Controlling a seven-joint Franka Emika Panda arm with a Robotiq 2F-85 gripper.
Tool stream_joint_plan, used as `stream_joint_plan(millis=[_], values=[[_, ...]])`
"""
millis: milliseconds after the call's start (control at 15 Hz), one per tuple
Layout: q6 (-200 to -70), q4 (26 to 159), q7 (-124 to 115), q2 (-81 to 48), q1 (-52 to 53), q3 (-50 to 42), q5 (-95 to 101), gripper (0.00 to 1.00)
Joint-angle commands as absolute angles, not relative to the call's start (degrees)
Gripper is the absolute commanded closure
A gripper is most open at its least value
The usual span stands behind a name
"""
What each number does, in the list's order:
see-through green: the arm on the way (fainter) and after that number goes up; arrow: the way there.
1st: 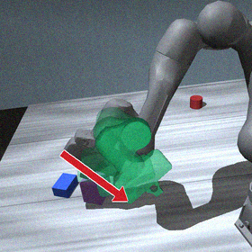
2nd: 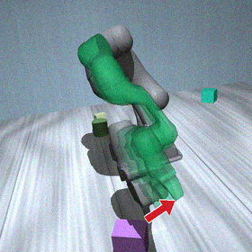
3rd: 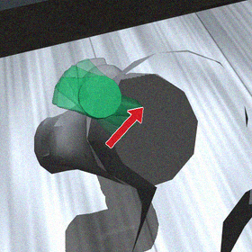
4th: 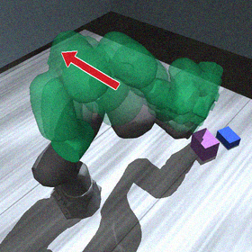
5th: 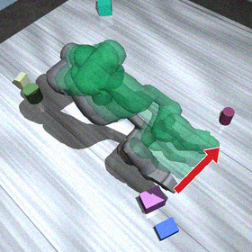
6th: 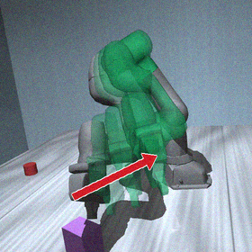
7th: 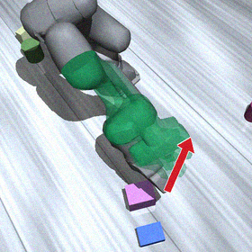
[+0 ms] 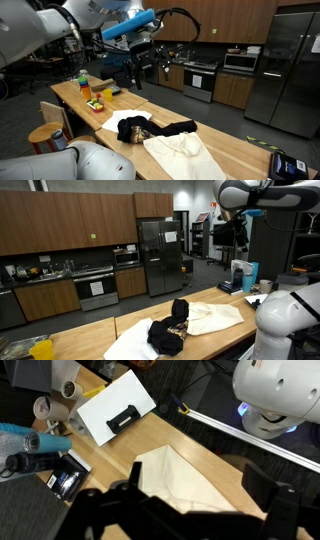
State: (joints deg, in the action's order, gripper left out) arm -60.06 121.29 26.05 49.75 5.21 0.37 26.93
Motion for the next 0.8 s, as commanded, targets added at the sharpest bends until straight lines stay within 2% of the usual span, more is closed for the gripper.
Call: stream_joint_plan(millis=[0, 200, 333, 600, 733], values=[[-58.93, 120.92, 24.14, 49.51, 8.57, -1.13, 27.76, 0.0], [-58.93, 120.93, 24.14, 49.51, 8.57, -1.13, 27.76, 0.0], [-53.26, 120.19, 30.33, 50.96, 10.41, 0.93, 35.16, 0.0], [-34.92, 106.17, 46.0, 46.73, 18.45, 1.92, 43.2, 0.0], [-30.18, 99.42, 55.77, 43.66, 19.28, 3.32, 46.65, 0.0]])
